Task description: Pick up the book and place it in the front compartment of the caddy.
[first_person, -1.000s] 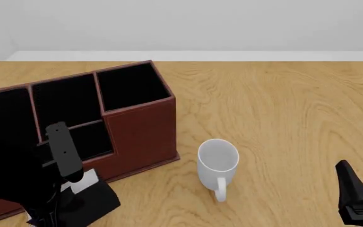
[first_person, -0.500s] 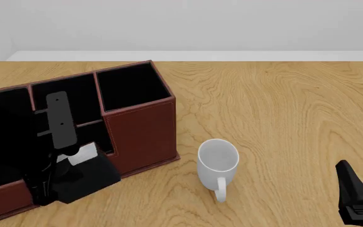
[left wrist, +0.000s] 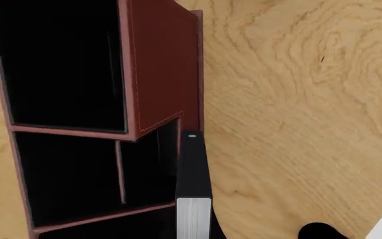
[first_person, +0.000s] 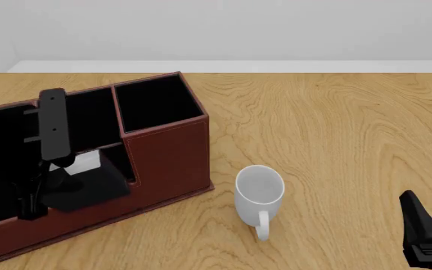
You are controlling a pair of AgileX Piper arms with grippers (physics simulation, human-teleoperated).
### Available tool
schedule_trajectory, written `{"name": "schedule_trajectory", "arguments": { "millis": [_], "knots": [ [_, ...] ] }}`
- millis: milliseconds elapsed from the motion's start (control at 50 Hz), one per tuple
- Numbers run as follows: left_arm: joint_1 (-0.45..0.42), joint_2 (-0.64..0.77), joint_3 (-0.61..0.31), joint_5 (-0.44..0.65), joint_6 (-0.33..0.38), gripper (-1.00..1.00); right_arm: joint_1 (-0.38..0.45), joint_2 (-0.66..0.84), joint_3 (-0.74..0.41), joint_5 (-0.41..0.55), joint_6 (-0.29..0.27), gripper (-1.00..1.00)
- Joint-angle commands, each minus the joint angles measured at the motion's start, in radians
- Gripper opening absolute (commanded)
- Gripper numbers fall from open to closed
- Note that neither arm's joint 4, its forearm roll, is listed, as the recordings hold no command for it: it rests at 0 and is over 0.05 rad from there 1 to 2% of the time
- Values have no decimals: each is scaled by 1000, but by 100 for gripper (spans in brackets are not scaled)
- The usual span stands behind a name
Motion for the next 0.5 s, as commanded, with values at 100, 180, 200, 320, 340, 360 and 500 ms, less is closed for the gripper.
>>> {"name": "schedule_trajectory", "arguments": {
  "millis": [100, 180, 200, 320, 340, 360, 500],
  "knots": [
    [74, 9, -97, 0, 127, -100, 0, 0, 0, 0, 0, 100],
    [123, 5, -111, 0, 183, -100, 0, 0, 0, 0, 0, 100],
    [126, 8, -119, 0, 181, -100, 0, 0, 0, 0, 0, 100],
    [190, 7, -124, 0, 250, -100, 0, 0, 0, 0, 0, 100],
    [215, 9, -130, 0, 271, -100, 0, 0, 0, 0, 0, 100],
    [226, 6, -136, 0, 287, -100, 0, 0, 0, 0, 0, 100],
    [222, 33, -197, 0, 305, -100, 0, 0, 0, 0, 0, 100]
  ]
}}
